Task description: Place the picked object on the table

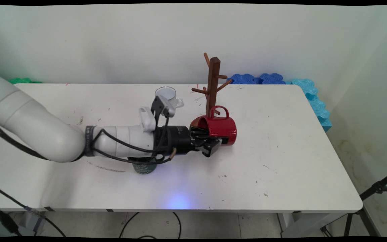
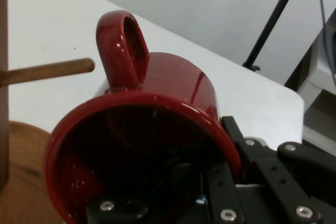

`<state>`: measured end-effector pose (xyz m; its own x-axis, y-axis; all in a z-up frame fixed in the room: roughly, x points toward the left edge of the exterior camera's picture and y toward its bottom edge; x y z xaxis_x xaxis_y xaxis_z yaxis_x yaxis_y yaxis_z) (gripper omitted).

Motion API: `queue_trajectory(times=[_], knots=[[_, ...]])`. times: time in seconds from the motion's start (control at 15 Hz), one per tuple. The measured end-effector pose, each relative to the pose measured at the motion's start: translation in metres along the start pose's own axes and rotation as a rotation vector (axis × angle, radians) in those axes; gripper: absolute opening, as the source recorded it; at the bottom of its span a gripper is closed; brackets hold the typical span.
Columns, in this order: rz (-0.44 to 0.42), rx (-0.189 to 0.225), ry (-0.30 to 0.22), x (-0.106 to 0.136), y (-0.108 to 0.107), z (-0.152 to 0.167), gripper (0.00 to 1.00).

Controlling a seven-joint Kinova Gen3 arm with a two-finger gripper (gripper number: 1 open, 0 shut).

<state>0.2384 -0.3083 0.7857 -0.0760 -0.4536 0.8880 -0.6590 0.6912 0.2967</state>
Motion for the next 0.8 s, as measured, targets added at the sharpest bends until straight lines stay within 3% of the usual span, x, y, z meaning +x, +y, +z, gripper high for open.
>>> queue_trajectory(times=[0.8], knots=[[0.009,-0.069,-0.011,0.039,0.012,-0.065,0.0]])
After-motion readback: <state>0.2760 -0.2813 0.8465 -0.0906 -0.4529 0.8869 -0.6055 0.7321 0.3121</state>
